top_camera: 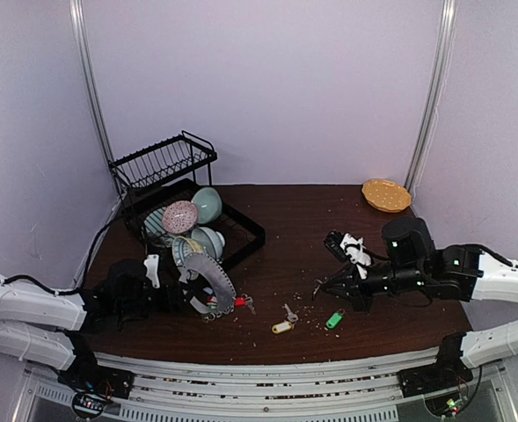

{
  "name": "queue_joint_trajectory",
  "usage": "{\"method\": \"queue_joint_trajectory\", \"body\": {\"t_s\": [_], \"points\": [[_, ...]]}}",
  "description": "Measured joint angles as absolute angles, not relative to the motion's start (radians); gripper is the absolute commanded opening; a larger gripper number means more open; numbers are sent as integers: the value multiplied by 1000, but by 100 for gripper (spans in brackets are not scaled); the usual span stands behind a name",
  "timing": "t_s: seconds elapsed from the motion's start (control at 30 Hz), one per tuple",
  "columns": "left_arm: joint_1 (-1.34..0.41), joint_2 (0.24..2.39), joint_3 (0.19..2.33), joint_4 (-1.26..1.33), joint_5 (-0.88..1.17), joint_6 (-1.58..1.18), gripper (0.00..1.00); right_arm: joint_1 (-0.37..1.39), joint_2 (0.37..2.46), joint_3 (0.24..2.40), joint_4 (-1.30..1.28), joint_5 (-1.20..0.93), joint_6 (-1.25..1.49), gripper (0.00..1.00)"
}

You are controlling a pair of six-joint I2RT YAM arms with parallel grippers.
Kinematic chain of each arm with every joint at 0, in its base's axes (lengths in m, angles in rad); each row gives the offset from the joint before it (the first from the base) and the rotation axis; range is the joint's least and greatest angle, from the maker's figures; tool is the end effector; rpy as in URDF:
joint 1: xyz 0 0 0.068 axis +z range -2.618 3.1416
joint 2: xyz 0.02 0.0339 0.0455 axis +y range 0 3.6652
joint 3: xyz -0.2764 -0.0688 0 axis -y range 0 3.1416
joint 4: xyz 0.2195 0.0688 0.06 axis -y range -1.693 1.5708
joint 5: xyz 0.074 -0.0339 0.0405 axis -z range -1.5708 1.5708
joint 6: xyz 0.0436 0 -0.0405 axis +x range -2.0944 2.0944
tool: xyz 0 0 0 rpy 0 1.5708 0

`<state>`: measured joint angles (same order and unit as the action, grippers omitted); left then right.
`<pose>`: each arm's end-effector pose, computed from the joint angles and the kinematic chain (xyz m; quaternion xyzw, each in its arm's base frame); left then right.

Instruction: Put the keys on the keyring

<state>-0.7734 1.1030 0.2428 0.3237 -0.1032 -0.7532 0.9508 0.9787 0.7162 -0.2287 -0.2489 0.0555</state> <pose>0.1354 -0.1260 0.1730 -0.0167 0.8683 -0.3089 0.3878 0.1050 0.1656 0.2890 -0.4259 0.7397 0.3392 0.3954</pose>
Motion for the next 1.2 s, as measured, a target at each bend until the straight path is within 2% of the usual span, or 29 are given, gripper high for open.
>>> {"method": "queue_joint_trajectory", "body": {"t_s": [0.23, 0.33, 0.4, 0.5, 0.73, 0.9, 1.07, 1.2], "points": [[-771, 1217, 243, 442, -31, -751, 37, 951, 1001, 732, -230, -250, 55, 0], [-770, 1223, 243, 456, -17, -750, 30, 951, 1001, 733, -229, -250, 55, 0], [-770, 1223, 243, 457, -12, -751, 31, 951, 1001, 733, -229, -250, 55, 0], [-770, 1217, 243, 453, -9, -748, 40, 951, 1001, 733, -229, -250, 55, 0], [-770, 1171, 237, 444, -7, -759, 39, 951, 1002, 733, -230, -251, 55, 0], [-770, 1215, 216, 484, 7, -785, 34, 951, 1003, 735, -229, -252, 55, 0], [-770, 1292, 218, 538, 35, -798, 20, 951, 1008, 746, -231, -252, 54, 0], [-770, 1309, 222, 566, 57, -798, 0, 951, 1008, 748, -231, -251, 55, 0]]}}
